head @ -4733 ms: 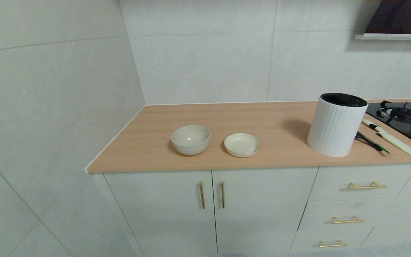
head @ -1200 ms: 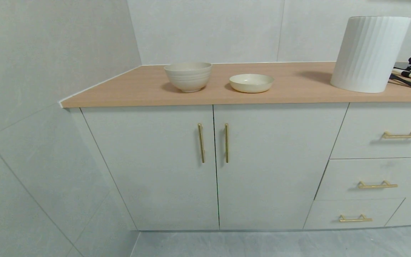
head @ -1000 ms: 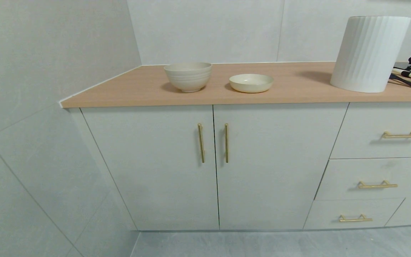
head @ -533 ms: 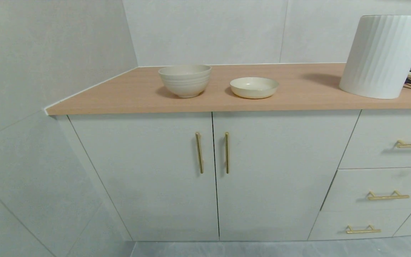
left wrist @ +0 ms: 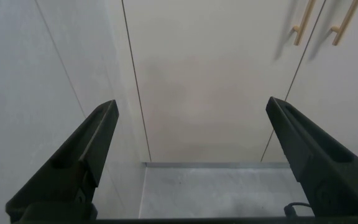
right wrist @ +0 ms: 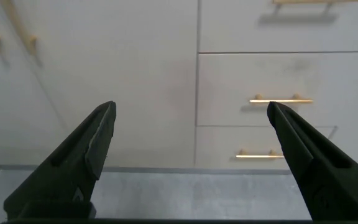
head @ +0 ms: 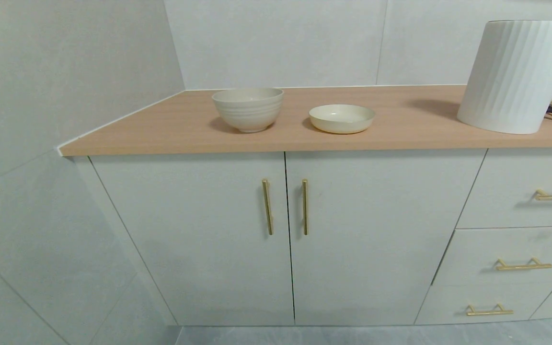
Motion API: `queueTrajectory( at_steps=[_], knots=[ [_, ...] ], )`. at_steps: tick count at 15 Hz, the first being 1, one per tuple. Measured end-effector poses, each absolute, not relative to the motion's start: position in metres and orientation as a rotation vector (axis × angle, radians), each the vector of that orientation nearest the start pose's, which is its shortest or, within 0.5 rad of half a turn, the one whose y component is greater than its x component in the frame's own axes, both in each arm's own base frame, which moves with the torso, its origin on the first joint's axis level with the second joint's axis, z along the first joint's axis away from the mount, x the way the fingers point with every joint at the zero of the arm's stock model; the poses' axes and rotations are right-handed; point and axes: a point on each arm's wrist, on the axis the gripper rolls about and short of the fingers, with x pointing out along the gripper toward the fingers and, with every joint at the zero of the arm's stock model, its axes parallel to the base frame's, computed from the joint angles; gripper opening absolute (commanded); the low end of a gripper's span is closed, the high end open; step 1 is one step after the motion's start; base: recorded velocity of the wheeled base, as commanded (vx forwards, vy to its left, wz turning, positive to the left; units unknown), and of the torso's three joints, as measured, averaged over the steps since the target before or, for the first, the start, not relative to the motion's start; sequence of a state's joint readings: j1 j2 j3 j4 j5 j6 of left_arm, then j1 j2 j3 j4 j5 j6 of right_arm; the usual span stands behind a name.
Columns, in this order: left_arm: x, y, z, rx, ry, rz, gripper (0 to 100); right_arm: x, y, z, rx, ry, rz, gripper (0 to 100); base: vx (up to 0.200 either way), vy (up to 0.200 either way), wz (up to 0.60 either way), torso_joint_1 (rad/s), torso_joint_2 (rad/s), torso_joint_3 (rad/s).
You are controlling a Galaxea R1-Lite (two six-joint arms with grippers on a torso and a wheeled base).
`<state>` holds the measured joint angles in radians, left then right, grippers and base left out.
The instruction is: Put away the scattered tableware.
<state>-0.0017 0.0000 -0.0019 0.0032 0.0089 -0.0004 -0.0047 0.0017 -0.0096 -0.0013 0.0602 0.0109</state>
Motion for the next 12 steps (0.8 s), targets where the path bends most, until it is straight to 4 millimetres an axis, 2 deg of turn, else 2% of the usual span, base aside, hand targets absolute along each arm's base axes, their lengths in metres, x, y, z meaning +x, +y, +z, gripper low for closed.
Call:
queueTrajectory(
  at_steps=[3, 6, 9, 12],
  knots=[
    [-0.023, 0.0, 0.076, 0.0, 0.001, 0.007, 100, -0.031, 0.006, 0.103, 0.041, -0.06, 0.265, 100, 0.0, 0.0, 0.0, 0.0, 0.0, 0.0],
    [-0.023, 0.0, 0.076, -0.001, 0.001, 0.007, 100, -0.022, 0.009, 0.123, 0.064, 0.039, 0.416, 100, 0.0, 0.0, 0.0, 0.0, 0.0, 0.0],
    [-0.023, 0.0, 0.076, -0.001, 0.001, 0.007, 100, 0.009, 0.011, 0.15, 0.101, 0.217, 0.511, 100, 0.0, 0.0, 0.0, 0.0, 0.0, 0.0],
    [-0.023, 0.0, 0.076, -0.001, 0.001, 0.008, 100, 0.058, 0.023, 0.182, 0.119, 0.351, 0.671, 100, 0.0, 0.0, 0.0, 0.0, 0.0, 0.0]
  ],
)
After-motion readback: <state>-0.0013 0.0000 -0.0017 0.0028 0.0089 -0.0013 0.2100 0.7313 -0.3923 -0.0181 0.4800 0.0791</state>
